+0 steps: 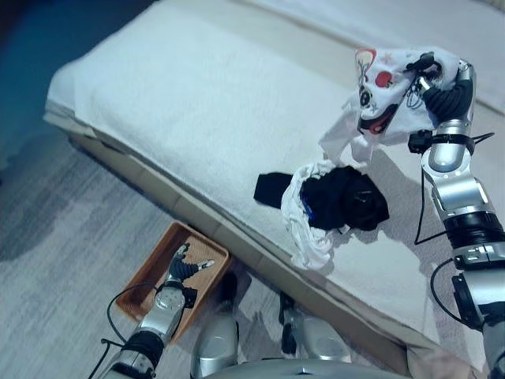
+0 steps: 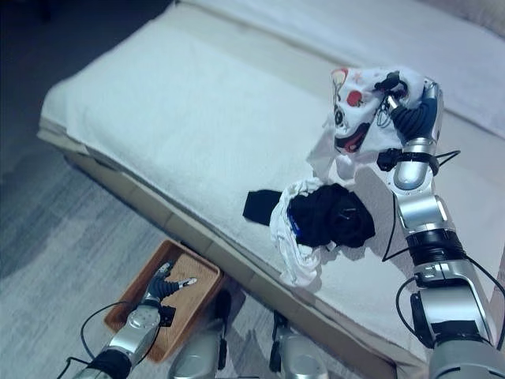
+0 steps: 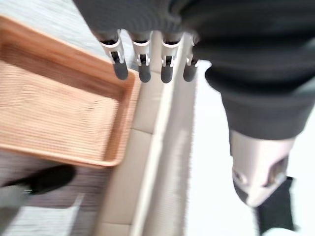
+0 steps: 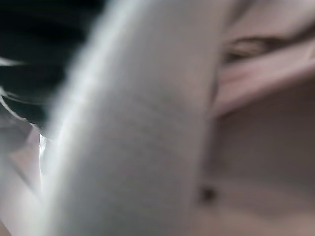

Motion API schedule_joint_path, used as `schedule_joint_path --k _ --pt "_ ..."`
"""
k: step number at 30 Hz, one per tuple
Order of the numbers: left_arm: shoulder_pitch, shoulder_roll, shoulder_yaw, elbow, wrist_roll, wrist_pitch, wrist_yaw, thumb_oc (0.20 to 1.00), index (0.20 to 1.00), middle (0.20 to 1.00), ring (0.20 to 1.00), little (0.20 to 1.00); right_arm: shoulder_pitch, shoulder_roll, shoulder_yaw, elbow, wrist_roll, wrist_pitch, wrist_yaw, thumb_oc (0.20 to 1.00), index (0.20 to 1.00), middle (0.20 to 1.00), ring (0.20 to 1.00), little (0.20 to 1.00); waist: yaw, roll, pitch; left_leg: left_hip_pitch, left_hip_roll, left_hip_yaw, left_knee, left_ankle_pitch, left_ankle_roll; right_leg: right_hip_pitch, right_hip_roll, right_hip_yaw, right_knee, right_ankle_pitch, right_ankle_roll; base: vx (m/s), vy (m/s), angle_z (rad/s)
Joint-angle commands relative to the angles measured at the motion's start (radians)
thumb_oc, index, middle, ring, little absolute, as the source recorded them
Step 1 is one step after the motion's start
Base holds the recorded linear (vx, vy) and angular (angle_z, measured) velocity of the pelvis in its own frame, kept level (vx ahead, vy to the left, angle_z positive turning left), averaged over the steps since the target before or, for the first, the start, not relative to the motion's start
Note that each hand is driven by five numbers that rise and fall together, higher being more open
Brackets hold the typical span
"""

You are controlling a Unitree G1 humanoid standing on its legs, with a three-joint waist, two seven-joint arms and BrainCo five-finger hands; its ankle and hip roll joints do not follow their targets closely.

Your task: Pick up clothes into the bucket

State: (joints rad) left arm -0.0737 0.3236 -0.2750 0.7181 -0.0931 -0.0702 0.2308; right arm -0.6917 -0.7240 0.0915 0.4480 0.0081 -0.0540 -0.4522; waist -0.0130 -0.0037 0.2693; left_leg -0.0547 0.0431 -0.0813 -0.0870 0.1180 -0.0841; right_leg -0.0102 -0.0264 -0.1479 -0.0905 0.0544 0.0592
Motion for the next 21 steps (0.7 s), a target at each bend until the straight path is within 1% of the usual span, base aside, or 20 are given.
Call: schedule_joint_path --k 1,3,4,5,6,7,8,9,10,11,12,14,15,16,18,21 --pt "0.024 0.011 -0.015 -0.061 -0.027 -0.038 -0.030 1.000 1.000 1.000 1.000 1.000 -0.030 -0.078 0.033 -0.081 0.049 -0.066 0.021 0.200 0.200 0.200 0.200 0.200 0.006 -0.048 -0.138 0.045 -0.046 0.040 0.019 -0.080 0.041 0.003 -0.034 0.033 0.035 -0.019 0.053 0.03 -0.011 -0.04" --pt "0.028 0.030 -0.006 -0.155 -0.055 -0.046 -0.043 1.000 1.000 1.000 1.000 1.000 -0.023 -0.091 0.035 -0.107 0.060 -0.065 0.048 0.200 0.200 0.200 0.200 0.200 0.003 -0.048 -0.160 0.061 -0.044 0.045 0.019 -0.084 0.038 0.019 -0.032 0.031 0.034 -0.024 0.050 0.05 -0.024 -0.06" --pt "0.032 0.052 0.007 -0.279 -0.094 -0.052 -0.058 1.000 1.000 1.000 1.000 1.000 -0.007 -0.100 0.037 -0.144 0.074 -0.063 0.080 0.200 0.200 0.200 0.200 0.200 -0.001 -0.048 -0.181 0.076 -0.042 0.049 0.021 -0.090 0.038 0.037 -0.033 0.029 0.033 -0.028 0.049 0.05 -0.023 -0.05" --pt "0.036 0.054 0.008 -0.284 -0.095 -0.048 -0.059 1.000 1.000 1.000 1.000 1.000 -0.005 -0.099 0.036 -0.145 0.075 -0.062 0.080 0.200 0.200 0.200 0.200 0.200 -0.001 -0.049 -0.180 0.078 -0.041 0.049 0.021 -0.091 0.038 0.039 -0.033 0.029 0.032 -0.028 0.049 0.05 -0.022 -0.04" --pt "0.030 0.065 0.012 -0.331 -0.113 -0.054 -0.066 1.000 1.000 1.000 1.000 1.000 0.000 -0.104 0.041 -0.163 0.080 -0.060 0.098 0.200 0.200 0.200 0.200 0.200 -0.004 -0.048 -0.189 0.083 -0.041 0.052 0.024 -0.094 0.038 0.045 -0.033 0.029 0.033 -0.029 0.049 0.04 -0.018 -0.03" --pt "0.014 0.090 0.017 -0.442 -0.138 -0.058 -0.079 1.000 1.000 1.000 1.000 1.000 0.018 -0.097 0.052 -0.202 0.099 -0.061 0.125 0.200 0.200 0.200 0.200 0.200 -0.008 -0.045 -0.206 0.095 -0.042 0.057 0.033 -0.103 0.040 0.057 -0.032 0.035 0.035 -0.034 0.048 0.04 -0.018 -0.06" --pt "0.017 0.092 0.017 -0.445 -0.138 -0.056 -0.079 1.000 1.000 1.000 1.000 1.000 0.020 -0.096 0.051 -0.204 0.099 -0.060 0.125 0.200 0.200 0.200 0.200 0.200 -0.007 -0.046 -0.206 0.096 -0.042 0.057 0.033 -0.104 0.040 0.058 -0.032 0.036 0.035 -0.034 0.048 0.04 -0.017 -0.13" --pt "-0.013 0.110 0.013 -0.518 -0.163 -0.060 -0.089 1.000 1.000 1.000 1.000 1.000 0.035 -0.083 0.065 -0.232 0.117 -0.061 0.154 0.200 0.200 0.200 0.200 0.200 -0.010 -0.042 -0.219 0.106 -0.041 0.064 0.043 -0.112 0.041 0.070 -0.032 0.041 0.037 -0.038 0.046 0.01 -0.006 -0.11" --pt "-0.012 0.110 0.013 -0.520 -0.163 -0.059 -0.089 1.000 1.000 1.000 1.000 1.000 0.036 -0.083 0.065 -0.233 0.117 -0.060 0.154 0.200 0.200 0.200 0.200 0.200 -0.009 -0.043 -0.218 0.107 -0.041 0.064 0.043 -0.112 0.041 0.071 -0.032 0.041 0.037 -0.038 0.046 0.02 -0.009 -0.14" --pt "-0.035 0.121 0.006 -0.554 -0.170 -0.060 -0.095 1.000 1.000 1.000 1.000 1.000 0.039 -0.081 0.075 -0.252 0.122 -0.058 0.174 0.200 0.200 0.200 0.200 0.200 -0.013 -0.042 -0.226 0.112 -0.041 0.067 0.046 -0.115 0.041 0.076 -0.032 0.044 0.037 -0.039 0.046 -0.01 -0.009 -0.09" --pt "-0.076 0.137 -0.013 -0.591 -0.183 -0.054 -0.111 1.000 1.000 1.000 1.000 1.000 0.045 -0.079 0.095 -0.287 0.150 -0.056 0.215 0.200 0.200 0.200 0.200 0.200 -0.018 -0.041 -0.238 0.114 -0.041 0.075 0.051 -0.111 0.041 0.077 -0.034 0.050 0.040 -0.035 0.045 -0.01 -0.009 -0.11" --pt "-0.097 0.145 -0.023 -0.603 -0.184 -0.052 -0.118 1.000 1.000 1.000 1.000 1.000 0.050 -0.078 0.103 -0.301 0.164 -0.054 0.234 0.200 0.200 0.200 0.200 0.200 -0.021 -0.041 -0.244 0.119 -0.041 0.077 0.049 -0.112 0.042 0.080 -0.034 0.052 0.040 -0.035 0.045 0.00 -0.009 -0.04" --pt "-0.151 0.153 -0.050 -0.613 -0.205 -0.045 -0.126 1.000 1.000 1.000 1.000 1.000 0.049 -0.090 0.132 -0.337 0.191 -0.051 0.273 0.200 0.200 0.200 0.200 0.200 -0.030 -0.039 -0.256 0.127 -0.038 0.080 0.046 -0.111 0.041 0.086 -0.035 0.052 0.040 -0.036 0.046 0.02 -0.007 -0.06" --pt "-0.152 0.153 -0.051 -0.613 -0.205 -0.045 -0.126 1.000 1.000 1.000 1.000 1.000 0.049 -0.091 0.132 -0.337 0.191 -0.050 0.273 0.200 0.200 0.200 0.200 0.200 -0.029 -0.039 -0.255 0.127 -0.038 0.080 0.045 -0.111 0.041 0.086 -0.035 0.052 0.040 -0.036 0.046 0.02 -0.005 -0.12" --pt "-0.208 0.145 -0.092 -0.601 -0.250 -0.037 -0.139 1.000 1.000 1.000 1.000 1.000 0.039 -0.110 0.167 -0.377 0.216 -0.047 0.315 0.200 0.200 0.200 0.200 0.200 -0.038 -0.039 -0.263 0.134 -0.037 0.081 0.041 -0.110 0.040 0.090 -0.036 0.054 0.042 -0.035 0.046 0.00 -0.002 -0.08" --pt "-0.295 0.140 -0.149 -0.577 -0.279 -0.023 -0.147 1.000 1.000 1.000 1.000 1.000 0.033 -0.128 0.219 -0.429 0.296 -0.046 0.378 0.200 0.200 0.200 0.200 0.200 -0.048 -0.037 -0.272 0.143 -0.036 0.084 0.034 -0.109 0.040 0.098 -0.036 0.054 0.039 -0.034 0.046 0.00 0.000 0.00"
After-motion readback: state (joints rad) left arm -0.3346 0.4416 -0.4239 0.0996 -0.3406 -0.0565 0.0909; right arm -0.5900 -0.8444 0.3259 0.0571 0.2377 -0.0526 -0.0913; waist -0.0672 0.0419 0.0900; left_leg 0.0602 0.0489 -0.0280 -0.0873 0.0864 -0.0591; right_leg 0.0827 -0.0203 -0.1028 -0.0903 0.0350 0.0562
